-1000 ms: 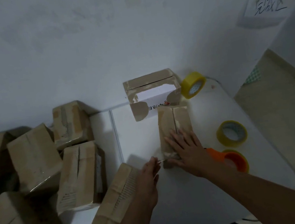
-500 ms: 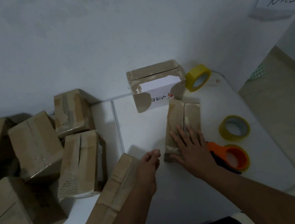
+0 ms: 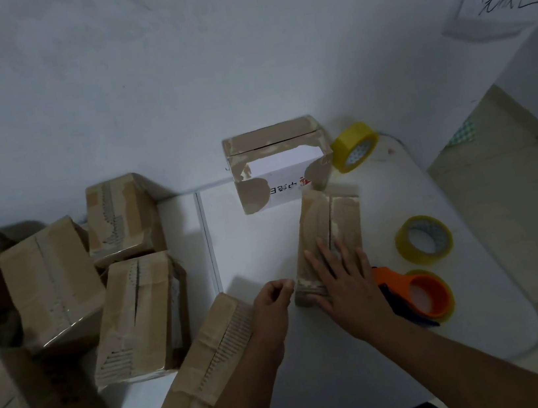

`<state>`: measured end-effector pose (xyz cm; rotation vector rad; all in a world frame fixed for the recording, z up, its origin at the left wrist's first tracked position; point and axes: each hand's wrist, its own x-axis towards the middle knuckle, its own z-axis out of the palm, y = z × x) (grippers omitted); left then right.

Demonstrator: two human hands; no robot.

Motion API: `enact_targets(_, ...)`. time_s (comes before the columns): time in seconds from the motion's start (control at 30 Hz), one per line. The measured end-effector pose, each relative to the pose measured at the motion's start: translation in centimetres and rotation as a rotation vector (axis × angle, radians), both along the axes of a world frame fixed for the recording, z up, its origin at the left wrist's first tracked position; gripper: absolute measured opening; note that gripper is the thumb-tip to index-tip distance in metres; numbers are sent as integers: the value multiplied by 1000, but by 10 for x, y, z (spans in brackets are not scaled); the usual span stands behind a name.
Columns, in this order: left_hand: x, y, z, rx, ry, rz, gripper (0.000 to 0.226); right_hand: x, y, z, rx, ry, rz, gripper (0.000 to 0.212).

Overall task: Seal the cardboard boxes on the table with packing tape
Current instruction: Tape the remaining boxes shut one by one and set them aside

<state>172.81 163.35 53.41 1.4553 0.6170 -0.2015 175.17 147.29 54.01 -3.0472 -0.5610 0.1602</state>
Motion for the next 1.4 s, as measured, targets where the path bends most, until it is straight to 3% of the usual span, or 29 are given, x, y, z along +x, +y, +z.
enact_targets(0.17, 4, -4, -3, -48, -11, -46, 13, 1, 0, -1, -3, -6, -4, 73)
enact_targets(0.4, 11, 4, -11, -56, 110, -138, 18, 0, 1, -2, 9, -33, 3, 75)
enact_targets(0.57, 26, 11, -12, 186, 116, -319, 16, 0, 1, -2, -5, -42, -9, 75)
enact_targets(0.7, 13, 36, -1, 455, 49, -288, 20, 1, -1, -2, 0, -30, -13, 76)
enact_targets(0.77, 3, 39, 9, 454, -28, -289, 21, 0, 0, -1, -1, -10, -14, 76)
enact_targets(0.87, -3, 21, 31, 433, -167, -464, 34, 1, 1, 1, -17, 9, -19, 76)
enact_targets(0.93, -7, 5, 38, 528, -248, -567, 43, 1, 1, 1, -29, 23, -16, 76)
enact_targets(1.03, -12, 2, 37, 629, -274, -645, 54, 1, 1, 1, -32, 30, -16, 75)
enact_targets(1.2, 19, 31, 37, 627, -336, -948, 58, 0, 2, 3, -14, 42, -2, 76)
enact_targets(1.4, 60, 40, 32, 949, -298, -1293, 61, 2, 0, -2, -26, 54, 4, 76)
